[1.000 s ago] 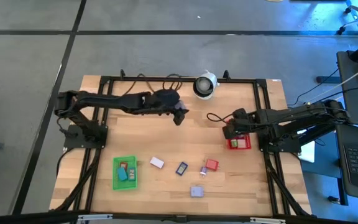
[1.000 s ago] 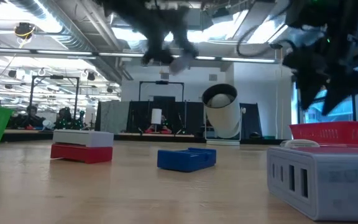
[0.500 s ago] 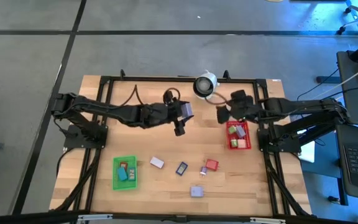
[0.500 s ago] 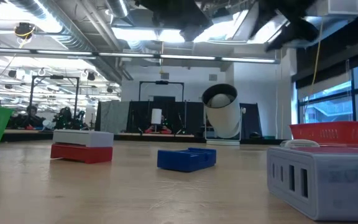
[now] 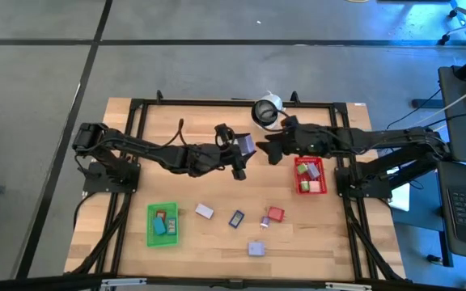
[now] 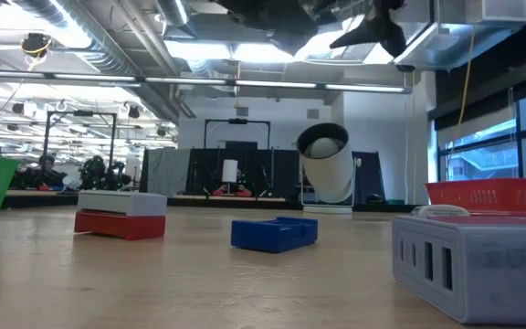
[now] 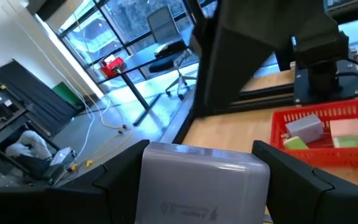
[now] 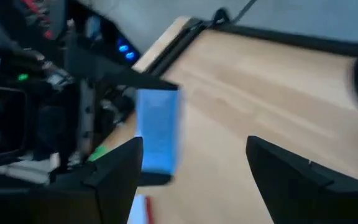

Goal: Pick & Place Office items
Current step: Put the top light blue charger adapter into the red bin

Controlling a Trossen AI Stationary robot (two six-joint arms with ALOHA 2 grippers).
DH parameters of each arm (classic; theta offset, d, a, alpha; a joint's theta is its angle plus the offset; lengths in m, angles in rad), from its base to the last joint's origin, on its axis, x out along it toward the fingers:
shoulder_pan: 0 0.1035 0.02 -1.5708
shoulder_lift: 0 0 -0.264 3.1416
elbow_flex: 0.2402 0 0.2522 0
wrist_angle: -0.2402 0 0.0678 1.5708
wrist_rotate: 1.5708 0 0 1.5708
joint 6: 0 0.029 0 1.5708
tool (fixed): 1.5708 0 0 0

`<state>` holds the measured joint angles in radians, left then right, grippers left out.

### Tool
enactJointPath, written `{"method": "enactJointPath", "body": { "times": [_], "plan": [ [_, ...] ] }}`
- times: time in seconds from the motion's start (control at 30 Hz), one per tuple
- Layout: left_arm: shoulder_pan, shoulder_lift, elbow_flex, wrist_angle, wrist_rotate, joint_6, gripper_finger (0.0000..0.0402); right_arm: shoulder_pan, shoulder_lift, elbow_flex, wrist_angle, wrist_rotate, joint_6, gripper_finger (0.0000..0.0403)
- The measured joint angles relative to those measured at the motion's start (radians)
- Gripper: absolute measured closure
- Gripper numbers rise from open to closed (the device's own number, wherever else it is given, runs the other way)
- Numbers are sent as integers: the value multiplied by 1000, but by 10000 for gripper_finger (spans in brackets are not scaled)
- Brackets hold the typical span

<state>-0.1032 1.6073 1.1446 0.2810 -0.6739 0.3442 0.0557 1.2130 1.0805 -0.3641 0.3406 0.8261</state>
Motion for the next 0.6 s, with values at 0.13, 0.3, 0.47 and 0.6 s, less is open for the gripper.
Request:
{"method": "enactJointPath", "body": {
  "times": [0.13,0.3,0.47,0.6],
  "plan": [
    [0,0,0,0,0,-17,142,-11,52,0,79,-80,0,115],
    [-3,0,0,0,1,-16,142,-11,103,0,153,-120,-4,115],
    [-6,0,0,1,3,-16,142,-11,148,0,224,-124,-50,114],
    [-7,0,0,-2,4,-16,142,-11,179,0,260,-124,-49,116]
  ]
}}
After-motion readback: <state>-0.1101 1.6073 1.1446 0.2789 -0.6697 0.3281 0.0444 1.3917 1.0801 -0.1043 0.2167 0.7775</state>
